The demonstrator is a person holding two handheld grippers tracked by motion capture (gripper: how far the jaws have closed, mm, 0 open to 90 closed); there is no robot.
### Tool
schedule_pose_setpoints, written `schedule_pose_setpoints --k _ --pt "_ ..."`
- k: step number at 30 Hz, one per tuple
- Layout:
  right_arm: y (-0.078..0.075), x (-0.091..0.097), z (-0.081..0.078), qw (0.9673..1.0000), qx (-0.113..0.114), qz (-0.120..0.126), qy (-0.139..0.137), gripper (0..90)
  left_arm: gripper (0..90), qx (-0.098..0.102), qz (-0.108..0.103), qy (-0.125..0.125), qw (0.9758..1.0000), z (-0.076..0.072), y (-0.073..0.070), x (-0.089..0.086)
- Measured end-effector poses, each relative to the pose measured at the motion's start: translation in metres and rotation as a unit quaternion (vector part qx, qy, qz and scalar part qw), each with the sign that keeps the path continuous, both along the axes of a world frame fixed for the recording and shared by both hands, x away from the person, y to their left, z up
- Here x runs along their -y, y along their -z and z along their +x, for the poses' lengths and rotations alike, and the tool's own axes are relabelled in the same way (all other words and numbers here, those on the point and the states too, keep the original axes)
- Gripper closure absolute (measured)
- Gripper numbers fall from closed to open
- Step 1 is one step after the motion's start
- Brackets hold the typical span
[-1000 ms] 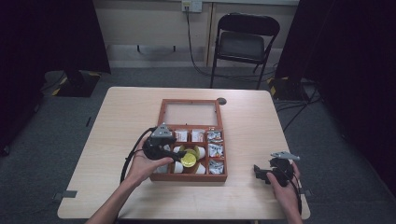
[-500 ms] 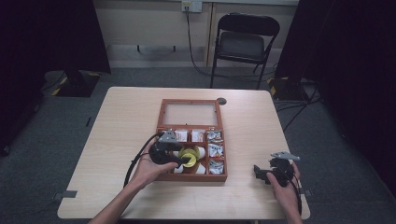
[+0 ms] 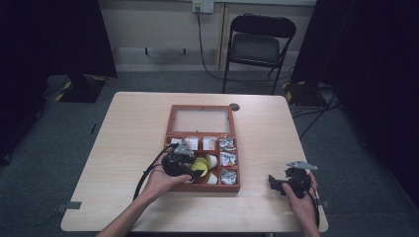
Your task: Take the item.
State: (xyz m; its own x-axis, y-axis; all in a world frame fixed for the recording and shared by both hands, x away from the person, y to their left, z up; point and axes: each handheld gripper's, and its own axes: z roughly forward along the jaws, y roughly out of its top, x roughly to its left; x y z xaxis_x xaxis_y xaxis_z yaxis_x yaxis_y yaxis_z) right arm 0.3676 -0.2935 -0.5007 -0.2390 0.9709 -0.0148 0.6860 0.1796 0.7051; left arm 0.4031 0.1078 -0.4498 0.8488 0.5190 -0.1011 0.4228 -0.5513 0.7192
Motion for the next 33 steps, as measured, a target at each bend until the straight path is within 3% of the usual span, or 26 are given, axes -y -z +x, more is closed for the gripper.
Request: schedule_pose_setpoints --k 3,14,18,25,33 --pt "0.0 0.0 0.0 1.0 0.0 0.0 0.0 0.0 38.4 -0.007 0.015 0.004 0.9999 0.001 0.003 0.003" --pt "0.0 0.0 0.0 1.0 0.0 0.0 0.0 0.0 35.1 -0.016 0.032 0.013 0.9993 0.002 0.009 0.01" --pt "0.0 0.0 0.0 1.0 0.0 0.0 0.0 0.0 35.0 -0.006 0.039 0.01 0.9992 0.0 0.009 0.012" --pt "0.0 0.0 0.0 1.0 0.0 0.0 0.0 0.0 34.9 -0.009 0.064 0.025 0.9976 -0.001 0.013 0.019" --pt "0.0 0.0 -0.001 1.0 0.0 -0.001 0.0 0.0 37.2 -0.02 0.069 0.017 0.9973 0.001 0.015 0.02"
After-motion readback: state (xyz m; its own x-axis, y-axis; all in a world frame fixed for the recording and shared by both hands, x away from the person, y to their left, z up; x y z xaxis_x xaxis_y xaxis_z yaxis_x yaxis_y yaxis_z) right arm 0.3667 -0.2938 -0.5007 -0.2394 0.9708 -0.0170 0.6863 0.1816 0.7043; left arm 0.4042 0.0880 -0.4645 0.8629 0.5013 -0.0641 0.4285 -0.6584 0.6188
